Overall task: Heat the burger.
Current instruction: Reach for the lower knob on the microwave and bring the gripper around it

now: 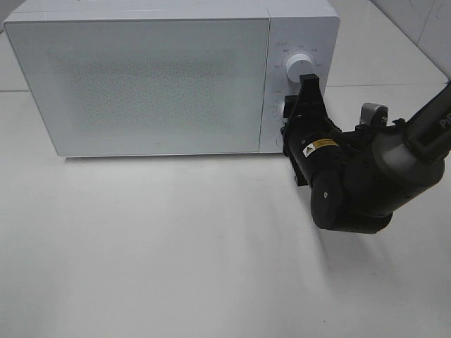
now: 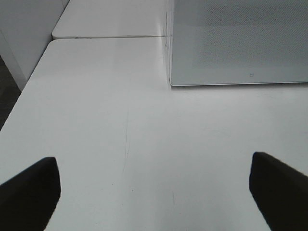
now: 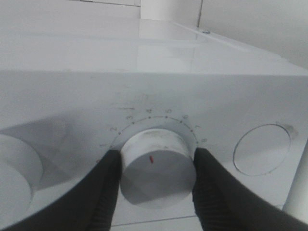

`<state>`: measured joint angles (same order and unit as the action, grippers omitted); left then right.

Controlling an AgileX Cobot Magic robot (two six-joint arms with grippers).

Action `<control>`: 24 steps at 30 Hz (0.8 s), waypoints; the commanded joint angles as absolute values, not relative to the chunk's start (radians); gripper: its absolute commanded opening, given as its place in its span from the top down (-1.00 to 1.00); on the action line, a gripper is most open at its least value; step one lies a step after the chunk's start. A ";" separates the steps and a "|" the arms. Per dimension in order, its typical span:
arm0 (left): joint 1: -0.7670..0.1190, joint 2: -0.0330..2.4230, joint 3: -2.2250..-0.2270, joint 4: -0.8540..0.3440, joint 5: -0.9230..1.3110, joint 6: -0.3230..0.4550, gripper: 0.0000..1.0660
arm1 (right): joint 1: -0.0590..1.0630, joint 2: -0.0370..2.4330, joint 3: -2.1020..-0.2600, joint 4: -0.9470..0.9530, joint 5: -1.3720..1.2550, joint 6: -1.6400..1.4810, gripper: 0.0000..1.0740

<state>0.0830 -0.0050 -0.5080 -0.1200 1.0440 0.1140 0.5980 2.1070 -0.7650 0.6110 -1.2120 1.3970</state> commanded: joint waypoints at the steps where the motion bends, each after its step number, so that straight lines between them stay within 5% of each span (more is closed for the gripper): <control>1: 0.084 -0.029 -0.502 -0.129 1.041 0.107 -0.88 | 0.597 2.102 -0.797 0.483 -1.353 1.576 0.85; 12: 0.084 -0.029 -0.502 -0.129 1.041 0.107 -0.88 | 0.597 2.102 -0.797 0.485 -1.354 1.849 0.85; 24: 0.084 -0.029 -0.502 -0.129 1.041 0.107 -0.88 | 0.597 2.102 -0.797 0.471 -1.354 1.817 0.83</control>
<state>0.0830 -0.0050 -0.5080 -0.1200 1.0440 0.1140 0.5980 2.1070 -0.7650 0.6120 -1.2140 1.8100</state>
